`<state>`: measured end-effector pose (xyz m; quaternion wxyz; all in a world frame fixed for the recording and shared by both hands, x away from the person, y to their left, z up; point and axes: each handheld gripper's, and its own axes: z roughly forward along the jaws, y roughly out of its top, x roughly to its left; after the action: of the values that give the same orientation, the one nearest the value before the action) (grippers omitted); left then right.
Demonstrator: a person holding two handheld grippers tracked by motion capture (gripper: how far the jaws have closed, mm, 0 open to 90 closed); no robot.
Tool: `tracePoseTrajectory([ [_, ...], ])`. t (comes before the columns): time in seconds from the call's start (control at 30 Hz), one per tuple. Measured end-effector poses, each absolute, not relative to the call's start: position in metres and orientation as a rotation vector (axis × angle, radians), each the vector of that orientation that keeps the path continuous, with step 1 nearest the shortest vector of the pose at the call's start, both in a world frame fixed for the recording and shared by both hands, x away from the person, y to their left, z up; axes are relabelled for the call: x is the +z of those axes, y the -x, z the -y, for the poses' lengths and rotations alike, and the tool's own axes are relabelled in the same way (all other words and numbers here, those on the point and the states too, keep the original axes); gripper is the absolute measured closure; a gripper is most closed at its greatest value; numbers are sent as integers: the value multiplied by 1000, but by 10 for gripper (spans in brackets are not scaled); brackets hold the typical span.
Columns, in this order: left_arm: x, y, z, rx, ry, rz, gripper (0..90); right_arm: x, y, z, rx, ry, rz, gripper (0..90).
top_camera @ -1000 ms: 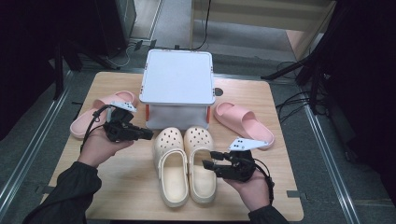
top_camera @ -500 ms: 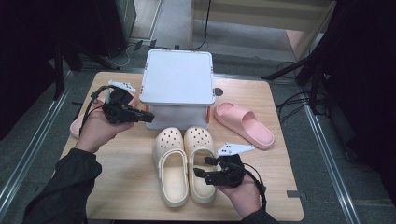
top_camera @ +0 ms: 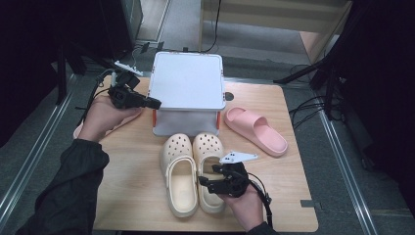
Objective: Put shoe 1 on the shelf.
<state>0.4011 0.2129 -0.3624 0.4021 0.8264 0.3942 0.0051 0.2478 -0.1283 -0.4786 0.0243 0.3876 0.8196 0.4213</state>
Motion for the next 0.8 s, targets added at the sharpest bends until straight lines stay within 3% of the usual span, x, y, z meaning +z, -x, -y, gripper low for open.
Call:
tracePoseTrajectory([
  [0.37,-371,-416,-214,60,-2132,-984,815,-489,-253,101,1243,-1270,-2504,280],
  [0.8,-372,-418,-208,59,-2145,-955,841,-498,-264,72,1144,-1279,-2480,299],
])
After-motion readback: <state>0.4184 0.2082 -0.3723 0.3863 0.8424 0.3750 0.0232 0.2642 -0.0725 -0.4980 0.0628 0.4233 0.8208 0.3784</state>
